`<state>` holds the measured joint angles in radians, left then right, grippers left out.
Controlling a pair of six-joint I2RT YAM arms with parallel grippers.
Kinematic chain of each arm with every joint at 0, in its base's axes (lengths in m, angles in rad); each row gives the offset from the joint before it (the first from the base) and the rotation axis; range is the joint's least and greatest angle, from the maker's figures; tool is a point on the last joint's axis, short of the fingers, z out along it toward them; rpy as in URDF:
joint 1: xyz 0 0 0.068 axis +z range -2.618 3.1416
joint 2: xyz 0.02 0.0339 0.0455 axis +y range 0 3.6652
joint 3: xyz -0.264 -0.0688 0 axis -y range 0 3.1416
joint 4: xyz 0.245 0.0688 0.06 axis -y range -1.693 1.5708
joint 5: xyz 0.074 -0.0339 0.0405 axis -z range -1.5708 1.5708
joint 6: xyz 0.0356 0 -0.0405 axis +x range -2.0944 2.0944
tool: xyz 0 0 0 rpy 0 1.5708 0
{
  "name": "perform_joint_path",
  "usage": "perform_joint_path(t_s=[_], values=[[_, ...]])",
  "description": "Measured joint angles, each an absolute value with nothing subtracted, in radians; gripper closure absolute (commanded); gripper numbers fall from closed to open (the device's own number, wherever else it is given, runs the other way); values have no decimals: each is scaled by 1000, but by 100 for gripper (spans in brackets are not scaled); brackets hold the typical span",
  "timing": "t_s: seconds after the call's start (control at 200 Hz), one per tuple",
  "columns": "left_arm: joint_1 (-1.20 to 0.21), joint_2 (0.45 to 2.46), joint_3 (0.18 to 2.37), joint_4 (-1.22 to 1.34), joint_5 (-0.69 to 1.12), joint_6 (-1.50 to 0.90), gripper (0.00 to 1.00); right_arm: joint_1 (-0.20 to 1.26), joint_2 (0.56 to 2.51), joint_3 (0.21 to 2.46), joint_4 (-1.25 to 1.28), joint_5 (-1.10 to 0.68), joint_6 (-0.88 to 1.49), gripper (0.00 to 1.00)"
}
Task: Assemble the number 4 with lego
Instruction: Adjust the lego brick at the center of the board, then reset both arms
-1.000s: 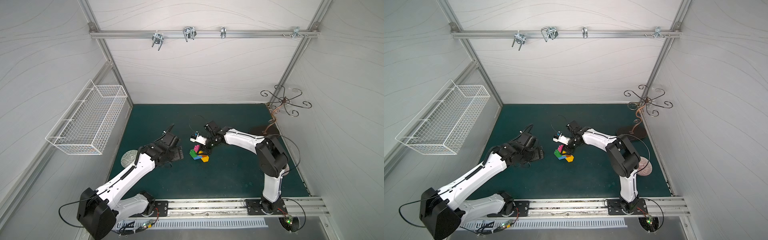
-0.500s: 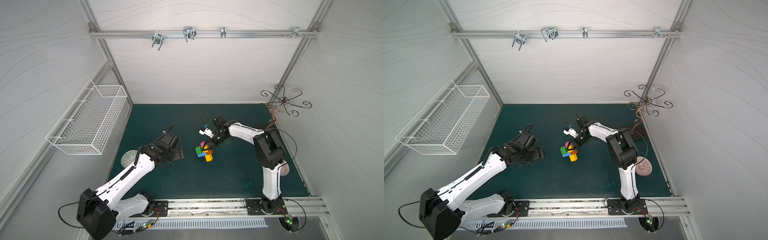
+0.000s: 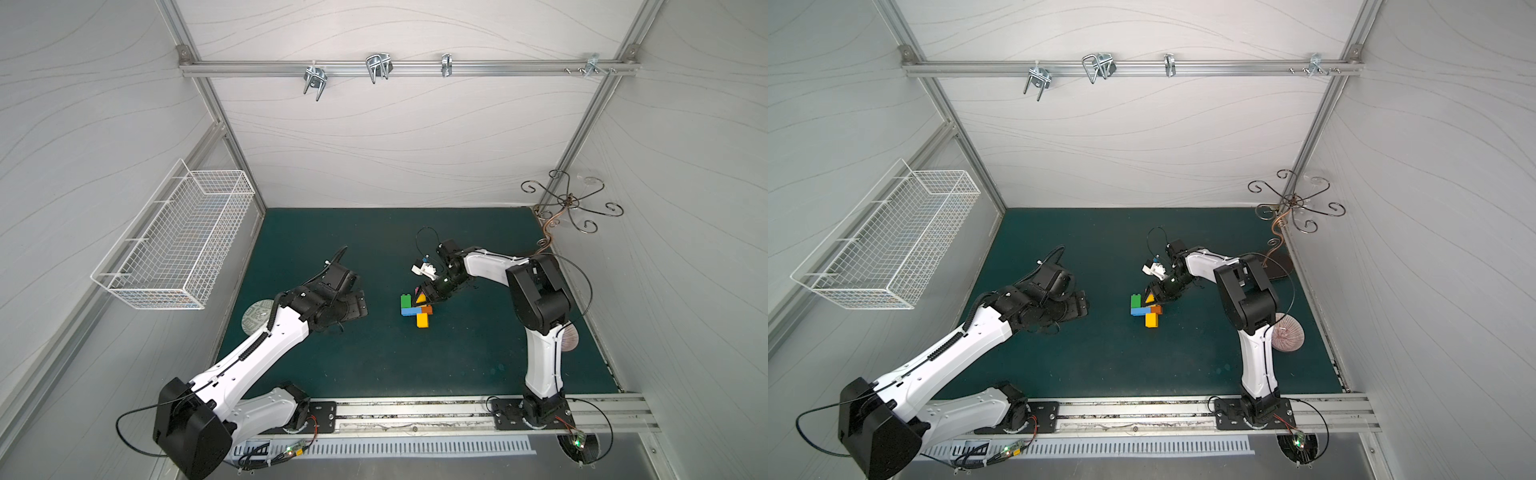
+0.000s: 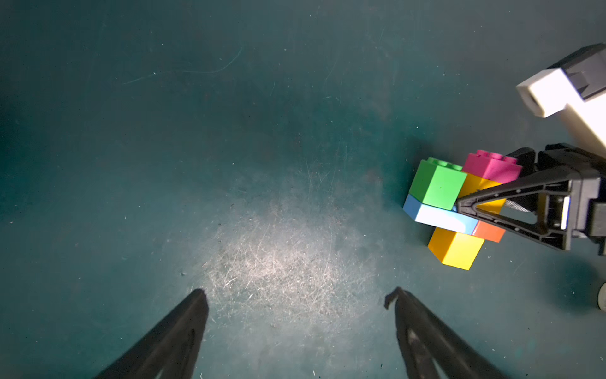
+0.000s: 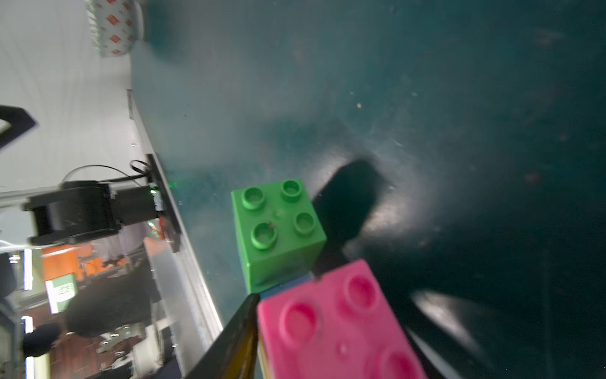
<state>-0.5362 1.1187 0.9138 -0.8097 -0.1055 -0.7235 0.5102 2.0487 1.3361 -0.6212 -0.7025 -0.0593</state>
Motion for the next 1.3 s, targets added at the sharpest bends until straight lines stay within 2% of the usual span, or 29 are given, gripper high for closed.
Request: perform_joint_path(t_s=[0.215, 0.285, 0.445, 0.745, 0.981, 1.301], values=[[-529, 1106, 934, -813, -124, -706, 5, 513, 2014, 1355, -681, -583, -67, 17], [-524, 1106, 934, -813, -130, -691, 1, 511, 1991, 1355, -703, -526, -75, 12], [-496, 1096, 920, -777, -159, -627, 1, 499, 1921, 1345, -718, -416, -71, 1], [-303, 1095, 768, -563, -224, -411, 1, 426, 1707, 1214, -588, -232, -45, 1], [-155, 1156, 604, -206, -220, -253, 1, 344, 1607, 1039, -392, -56, -31, 1], [-81, 1331, 488, 280, -197, -114, 1, 212, 1581, 814, 13, 75, -43, 1]])
